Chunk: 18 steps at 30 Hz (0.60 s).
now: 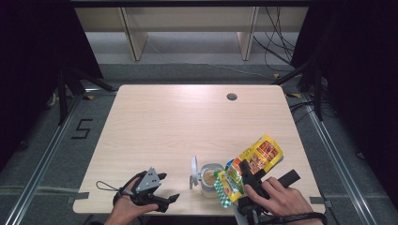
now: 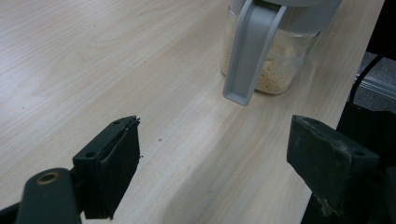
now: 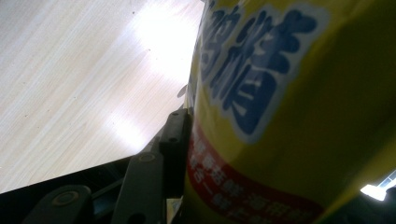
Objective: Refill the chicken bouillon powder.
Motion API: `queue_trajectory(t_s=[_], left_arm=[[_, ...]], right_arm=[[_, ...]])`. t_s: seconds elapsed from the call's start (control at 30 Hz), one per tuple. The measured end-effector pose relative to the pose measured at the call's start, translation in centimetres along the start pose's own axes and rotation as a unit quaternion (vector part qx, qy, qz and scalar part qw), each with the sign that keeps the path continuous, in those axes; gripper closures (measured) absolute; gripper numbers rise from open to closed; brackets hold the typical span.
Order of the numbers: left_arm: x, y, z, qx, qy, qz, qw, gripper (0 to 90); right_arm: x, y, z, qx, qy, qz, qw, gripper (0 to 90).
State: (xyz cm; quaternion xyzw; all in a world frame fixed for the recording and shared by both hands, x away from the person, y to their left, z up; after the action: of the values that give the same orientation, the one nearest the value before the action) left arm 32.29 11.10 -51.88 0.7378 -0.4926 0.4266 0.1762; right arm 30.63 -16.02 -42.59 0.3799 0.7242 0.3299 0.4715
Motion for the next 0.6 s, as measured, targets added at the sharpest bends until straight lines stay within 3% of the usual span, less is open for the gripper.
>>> queue_trajectory(t_s=[0.3, 0.33, 0.37, 0.4, 0.6], left_arm=[[0.00, -0.01, 0.01, 0.000, 0.000, 0.000, 1.0000, 16.8], [0.00, 0.23, 0.10, 0.003, 0.003, -0.020, 0.9998, 16.8], [-0.02, 0.17, 0.09, 0.005, 0.002, -0.016, 0.9999, 16.8], [0.00, 0.03, 0.14, 0.000, 0.005, -0.004, 1.0000, 16.8], [0.01, 0.02, 0.10, 0.002, 0.005, -0.007, 1.0000, 16.8]], right_arm=[[0.09, -0.21, 0.09, 0.016, 0.001, 0.004, 0.9999, 62.2], [0.08, -0.21, 0.08, 0.016, 0.001, 0.004, 0.9999, 62.2], [0.06, 0.00, 0.16, 0.013, 0.006, -0.014, 0.9998, 62.2], [0.02, -0.24, 0.06, 0.015, 0.001, 0.005, 0.9999, 62.2], [-0.08, -0.26, 0.06, 0.016, 0.000, 0.005, 0.9999, 62.3]])
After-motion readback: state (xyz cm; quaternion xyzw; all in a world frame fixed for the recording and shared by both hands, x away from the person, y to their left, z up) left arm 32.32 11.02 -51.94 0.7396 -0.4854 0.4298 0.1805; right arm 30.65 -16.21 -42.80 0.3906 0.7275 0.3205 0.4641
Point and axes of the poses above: each handheld gripper's, and its own axes: z roughly forward along the jaws, x roughly out of its top, y roughly to its right, the point moved 6 cm from there along z, roughly forward along the jaws, and after that the axes turned 13 degrees about z, right-handed, at the moved point
